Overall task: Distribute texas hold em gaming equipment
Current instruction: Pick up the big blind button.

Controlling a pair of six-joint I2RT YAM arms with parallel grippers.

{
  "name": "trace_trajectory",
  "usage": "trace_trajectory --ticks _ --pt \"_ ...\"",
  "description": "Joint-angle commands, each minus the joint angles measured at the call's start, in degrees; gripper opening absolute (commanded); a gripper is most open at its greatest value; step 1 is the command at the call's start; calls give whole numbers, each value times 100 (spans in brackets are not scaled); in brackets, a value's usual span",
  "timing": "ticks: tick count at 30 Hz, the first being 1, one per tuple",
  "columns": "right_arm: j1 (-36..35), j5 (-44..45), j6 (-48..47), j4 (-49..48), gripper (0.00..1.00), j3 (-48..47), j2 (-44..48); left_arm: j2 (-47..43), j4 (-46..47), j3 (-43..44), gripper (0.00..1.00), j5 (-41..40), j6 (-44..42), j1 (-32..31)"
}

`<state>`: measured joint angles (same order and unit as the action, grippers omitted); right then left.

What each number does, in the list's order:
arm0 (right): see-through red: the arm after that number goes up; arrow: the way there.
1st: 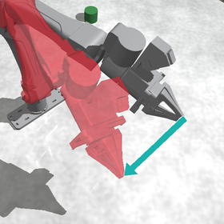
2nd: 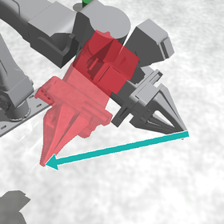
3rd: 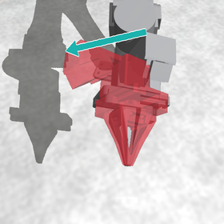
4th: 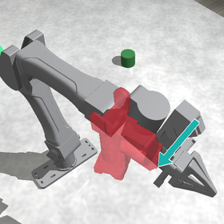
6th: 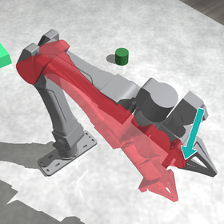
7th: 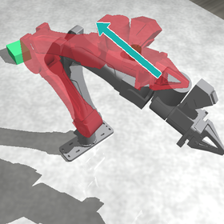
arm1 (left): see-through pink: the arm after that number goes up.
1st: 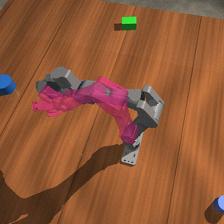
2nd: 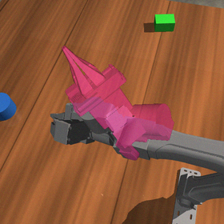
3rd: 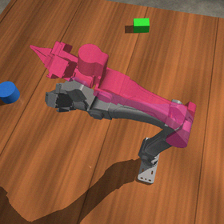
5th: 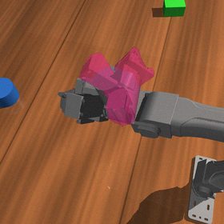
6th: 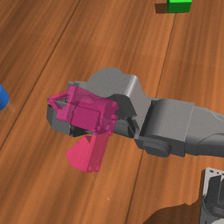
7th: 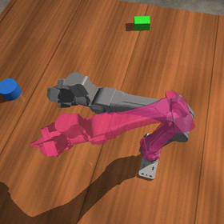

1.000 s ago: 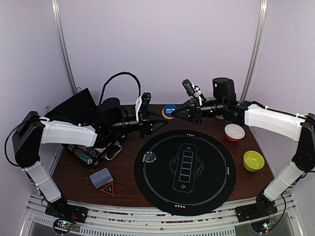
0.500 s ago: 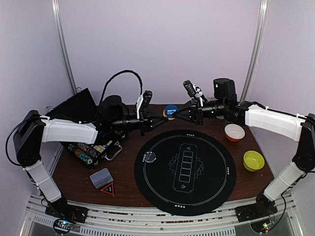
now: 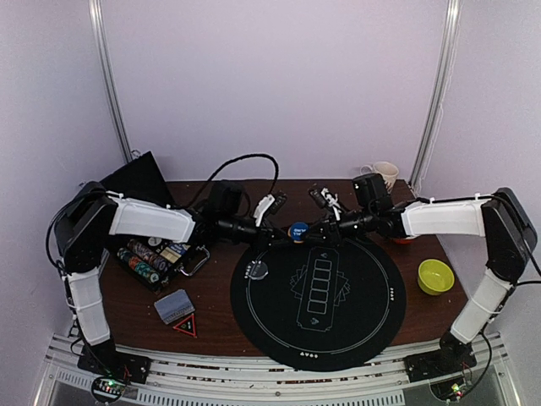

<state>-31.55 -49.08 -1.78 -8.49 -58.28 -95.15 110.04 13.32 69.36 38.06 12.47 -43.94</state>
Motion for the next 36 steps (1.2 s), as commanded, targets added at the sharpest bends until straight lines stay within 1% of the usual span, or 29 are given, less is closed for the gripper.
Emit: trace_trajectory --ticks 1,5,10,17,22,24,27,30,34,36 --pt "128 44 59 14 15 10 -499 355 -9 355 0 -180 -280 -44" --pt "248 -38 -38 183 16 -138 -1057 749 -149 540 0 -192 -270 -6" --pt "277 -59 -53 119 16 -327 -1565 1228 -244 814 0 -261 -338 32" --pt "536 -66 51 58 18 -375 -1928 1519 -388 858 0 -134 -364 155" --pt "549 -67 -8 104 20 -378 -2038 1618 -376 851 0 -101 -359 191" --pt "560 -67 -23 115 17 -383 -2070 1661 -418 871 0 -127 -360 192" --pt "599 -67 -22 204 7 -433 -2081 1670 -504 877 0 -230 -348 207" --pt "654 -52 1 256 0 -464 -1985 1562 -547 817 0 -457 -283 271" --pt "771 29 285 117 0 -440 -1693 1250 -344 649 0 -727 -139 370" --pt "852 65 616 -43 0 -420 -1440 1032 -200 552 0 -851 -97 388"
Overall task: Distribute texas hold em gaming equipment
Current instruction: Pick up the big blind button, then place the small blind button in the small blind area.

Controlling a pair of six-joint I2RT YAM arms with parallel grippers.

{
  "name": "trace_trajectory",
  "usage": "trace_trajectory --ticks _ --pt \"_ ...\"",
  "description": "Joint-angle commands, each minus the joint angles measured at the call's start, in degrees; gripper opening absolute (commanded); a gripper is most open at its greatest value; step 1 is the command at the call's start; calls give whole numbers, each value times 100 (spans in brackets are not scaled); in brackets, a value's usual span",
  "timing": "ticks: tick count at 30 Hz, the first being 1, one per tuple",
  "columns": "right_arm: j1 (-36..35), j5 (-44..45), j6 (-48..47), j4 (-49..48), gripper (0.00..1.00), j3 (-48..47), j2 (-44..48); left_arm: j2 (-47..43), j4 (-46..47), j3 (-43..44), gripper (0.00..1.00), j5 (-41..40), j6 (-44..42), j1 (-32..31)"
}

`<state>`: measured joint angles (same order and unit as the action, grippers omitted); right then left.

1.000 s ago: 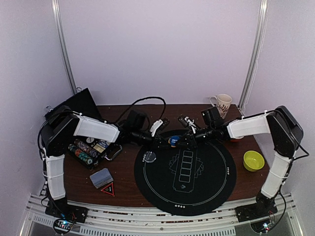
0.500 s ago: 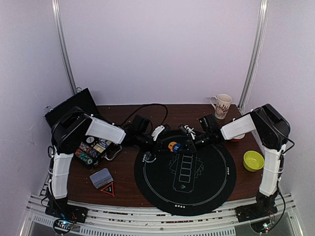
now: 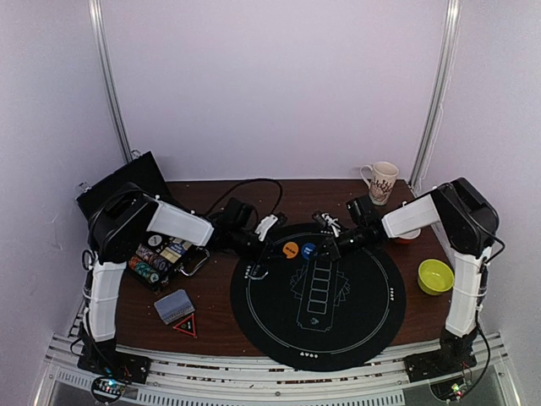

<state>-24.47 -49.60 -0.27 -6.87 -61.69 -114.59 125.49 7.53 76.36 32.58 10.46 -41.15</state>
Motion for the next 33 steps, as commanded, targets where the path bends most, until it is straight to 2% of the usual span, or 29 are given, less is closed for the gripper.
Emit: trace_trajectory --ticks 1,4,12,19,23,33 --pt "178 157 614 -239 0 -78 608 -615 416 -163 0 -364 113 120" --pt "261 447 984 -143 0 -188 943 -918 418 -174 0 -608 121 132" --pt "287 1822 1052 1440 0 -993 1522 -1963 272 -399 0 -1516 135 223" --pt "311 2714 1088 2555 0 -1574 1831 -2734 -404 -507 0 -2581 206 268" --pt "312 3075 935 3042 0 -1884 1887 -3010 -412 -750 0 -2755 385 270" --pt "311 3175 1048 3247 0 -1868 2011 -3409 -189 -1209 0 -2815 627 265"
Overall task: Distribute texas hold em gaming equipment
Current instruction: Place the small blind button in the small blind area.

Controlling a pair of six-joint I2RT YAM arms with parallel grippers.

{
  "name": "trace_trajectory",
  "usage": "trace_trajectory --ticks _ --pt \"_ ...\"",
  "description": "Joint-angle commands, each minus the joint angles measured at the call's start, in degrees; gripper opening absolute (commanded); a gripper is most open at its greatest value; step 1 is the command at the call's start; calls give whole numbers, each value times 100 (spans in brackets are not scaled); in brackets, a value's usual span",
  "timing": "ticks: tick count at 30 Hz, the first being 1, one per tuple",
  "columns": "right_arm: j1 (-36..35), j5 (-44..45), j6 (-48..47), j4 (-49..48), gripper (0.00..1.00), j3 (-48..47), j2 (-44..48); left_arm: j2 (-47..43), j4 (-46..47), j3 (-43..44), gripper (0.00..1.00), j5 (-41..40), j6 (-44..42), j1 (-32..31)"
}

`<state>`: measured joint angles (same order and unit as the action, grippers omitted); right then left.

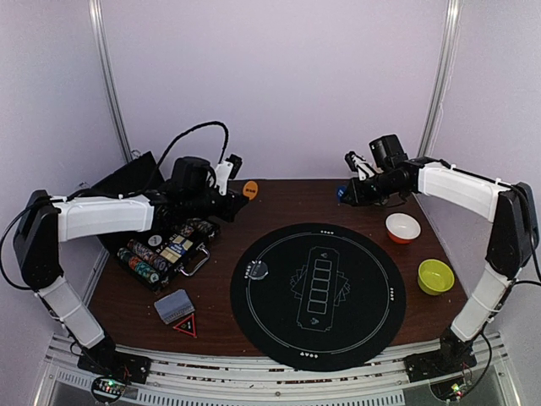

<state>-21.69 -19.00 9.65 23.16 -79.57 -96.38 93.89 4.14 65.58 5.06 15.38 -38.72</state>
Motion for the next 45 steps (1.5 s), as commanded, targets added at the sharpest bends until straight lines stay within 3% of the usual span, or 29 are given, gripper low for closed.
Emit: trace_trajectory --ticks 1,23,35,45 --pt "34 75 79 236 0 -65 210 -268 162 -176 0 -53 139 23" --pt "9 -176 34 641 0 -375 -207 -135 156 -153 0 99 62 19" --pt "7 226 482 628 0 -147 14 255 306 155 0 659 -372 23" --pt "-9 -59 1252 336 0 101 75 501 572 256 0 968 -711 27"
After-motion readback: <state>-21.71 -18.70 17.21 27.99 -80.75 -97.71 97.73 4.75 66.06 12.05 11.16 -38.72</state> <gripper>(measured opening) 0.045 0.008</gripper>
